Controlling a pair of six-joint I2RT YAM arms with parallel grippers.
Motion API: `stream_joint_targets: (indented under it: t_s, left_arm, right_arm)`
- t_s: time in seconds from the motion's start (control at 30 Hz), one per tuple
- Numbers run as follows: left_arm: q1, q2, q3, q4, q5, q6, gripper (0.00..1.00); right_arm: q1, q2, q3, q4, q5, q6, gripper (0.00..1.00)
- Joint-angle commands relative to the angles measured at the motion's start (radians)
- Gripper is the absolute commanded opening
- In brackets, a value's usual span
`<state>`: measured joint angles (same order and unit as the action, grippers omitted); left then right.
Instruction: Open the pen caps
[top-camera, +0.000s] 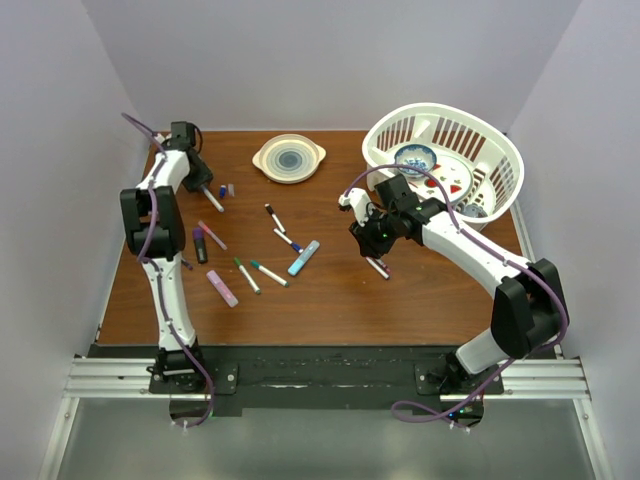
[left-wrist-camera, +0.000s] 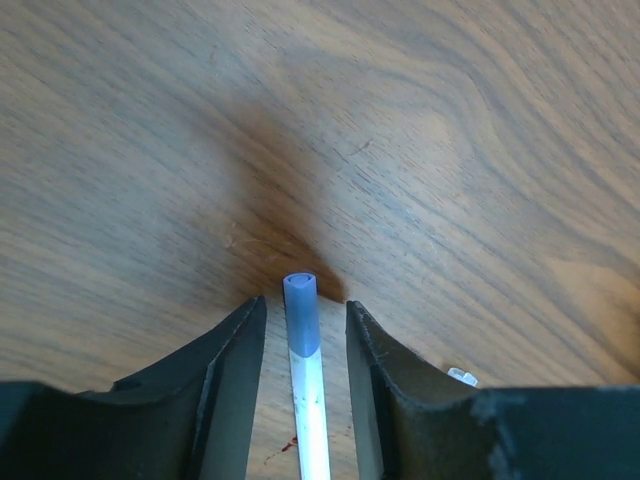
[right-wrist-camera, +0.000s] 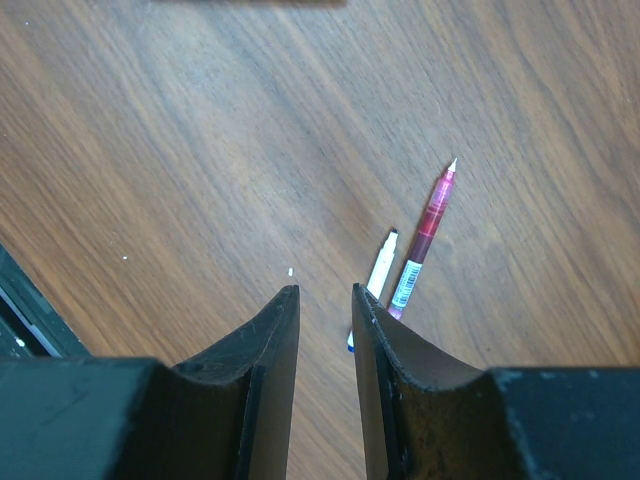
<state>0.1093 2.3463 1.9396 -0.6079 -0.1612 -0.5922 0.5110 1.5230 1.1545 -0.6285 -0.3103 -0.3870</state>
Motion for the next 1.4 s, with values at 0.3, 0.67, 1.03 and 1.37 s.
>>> stream_joint_targets:
  t_s: [0.3, 0.67, 1.03, 1.37]
  left_arm:
    - [-0.008, 0.070, 0.061, -0.093, -0.116, 0.149, 0.32]
    - [0.000, -0.002, -0.037, -0.032, -0.087, 0.169, 0.00]
    - [0.038, -0.347, -0.373, 0.241, 0.146, 0.063, 0.00]
    - [0.032, -0.776, -0.899, 0.624, 0.526, -0.121, 0.00]
  right_arm:
    - [0.000, -0.046, 0.011, 0.001, -0.041, -0.015, 0.32]
    - [0.001, -0.058, 0.011, 0.000, -0.049, -0.013, 0.32]
    - [0.000, -0.050, 0.007, 0.000, -0.099, -0.013, 0.33]
    - [0.001, -0.061, -0.016, 0.045, -0.335, 0.007, 0.41]
